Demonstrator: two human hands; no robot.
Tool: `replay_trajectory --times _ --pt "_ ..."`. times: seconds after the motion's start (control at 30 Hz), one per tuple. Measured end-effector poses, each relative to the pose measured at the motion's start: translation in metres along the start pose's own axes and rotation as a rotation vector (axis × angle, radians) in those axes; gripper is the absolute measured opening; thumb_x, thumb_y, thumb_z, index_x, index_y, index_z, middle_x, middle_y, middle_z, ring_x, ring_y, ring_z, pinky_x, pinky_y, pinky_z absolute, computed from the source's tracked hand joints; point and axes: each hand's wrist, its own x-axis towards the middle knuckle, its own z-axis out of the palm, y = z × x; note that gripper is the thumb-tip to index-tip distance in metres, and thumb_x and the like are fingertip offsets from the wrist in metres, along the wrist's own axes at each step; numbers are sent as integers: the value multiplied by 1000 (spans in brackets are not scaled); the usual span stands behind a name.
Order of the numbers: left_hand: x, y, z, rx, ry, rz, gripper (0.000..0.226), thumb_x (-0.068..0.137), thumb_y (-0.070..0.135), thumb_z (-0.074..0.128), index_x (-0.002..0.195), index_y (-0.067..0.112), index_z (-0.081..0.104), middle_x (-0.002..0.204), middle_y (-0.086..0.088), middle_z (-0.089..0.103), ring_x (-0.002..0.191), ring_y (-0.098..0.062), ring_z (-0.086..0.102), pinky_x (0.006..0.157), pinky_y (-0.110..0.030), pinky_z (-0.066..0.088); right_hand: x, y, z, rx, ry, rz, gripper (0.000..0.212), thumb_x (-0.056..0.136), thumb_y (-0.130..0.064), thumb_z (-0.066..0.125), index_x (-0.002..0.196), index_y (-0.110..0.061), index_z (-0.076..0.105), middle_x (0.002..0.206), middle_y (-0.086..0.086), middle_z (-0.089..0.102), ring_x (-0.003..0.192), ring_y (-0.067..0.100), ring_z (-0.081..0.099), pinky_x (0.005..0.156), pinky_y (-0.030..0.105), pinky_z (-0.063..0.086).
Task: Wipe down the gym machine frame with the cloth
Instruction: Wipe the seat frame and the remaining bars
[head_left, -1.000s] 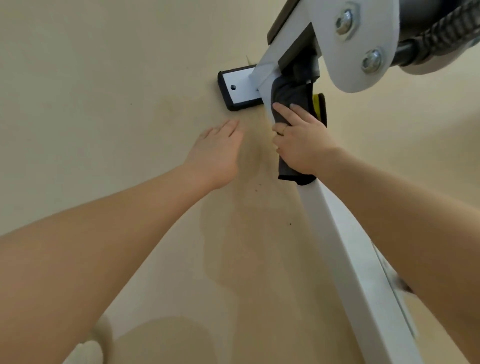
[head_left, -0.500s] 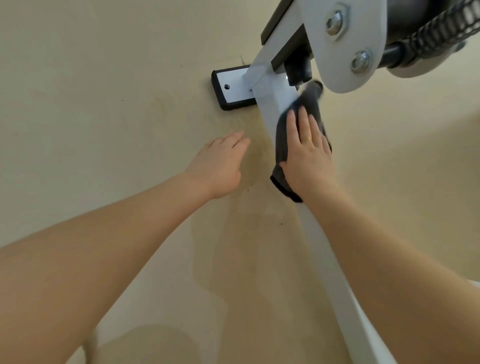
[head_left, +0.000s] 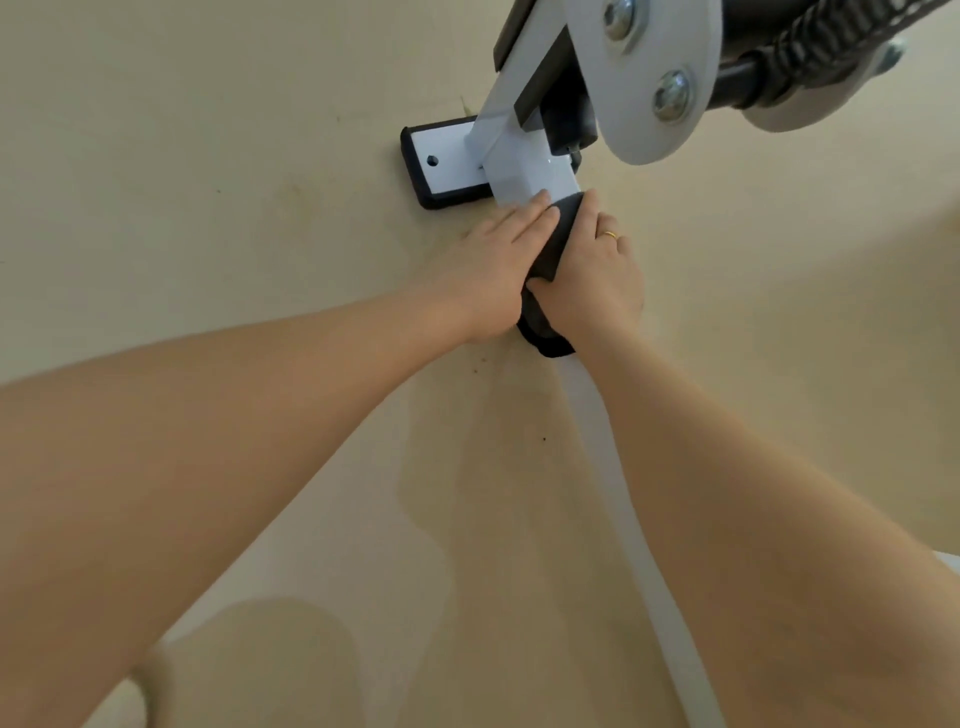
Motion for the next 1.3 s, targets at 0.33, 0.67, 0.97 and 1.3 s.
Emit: replay_trajectory --times 0.33,0.67,0.97,1.3 --pt "12 10 5 271 -120 52 79 83 -3 36 148 21 -2 156 -5 -11 143 -23 -6 113 -36 2 -108 47 2 -150 -122 238 79 86 -37 57 141 1 15 136 16 40 123 30 39 93 35 34" --pt "-9 28 14 302 -179 140 74 86 0 34 148 16 -3 155 -7 -13 143 -22 -9 114 -33 -2 -119 52 2 -126 -128 139 92 86 -28 58 147 -5 -7 152 16 18 131 31 32 102 36 30" --pt "-35 61 23 307 -315 217 66 86 -6 28 146 3 1 154 -17 -13 142 -27 -11 114 -37 12 -185 64 12 -406 -115 116 97 91 -21 54 140 -11 -29 155 11 -16 144 24 -7 115 34 -6" --pt "-55 68 41 302 -276 259 72 87 -1 35 148 13 -1 155 -8 -13 142 -21 -10 114 -35 3 -248 88 17 -278 -55 137 71 94 -7 29 138 -17 -25 156 3 -13 144 20 -7 115 32 -3"
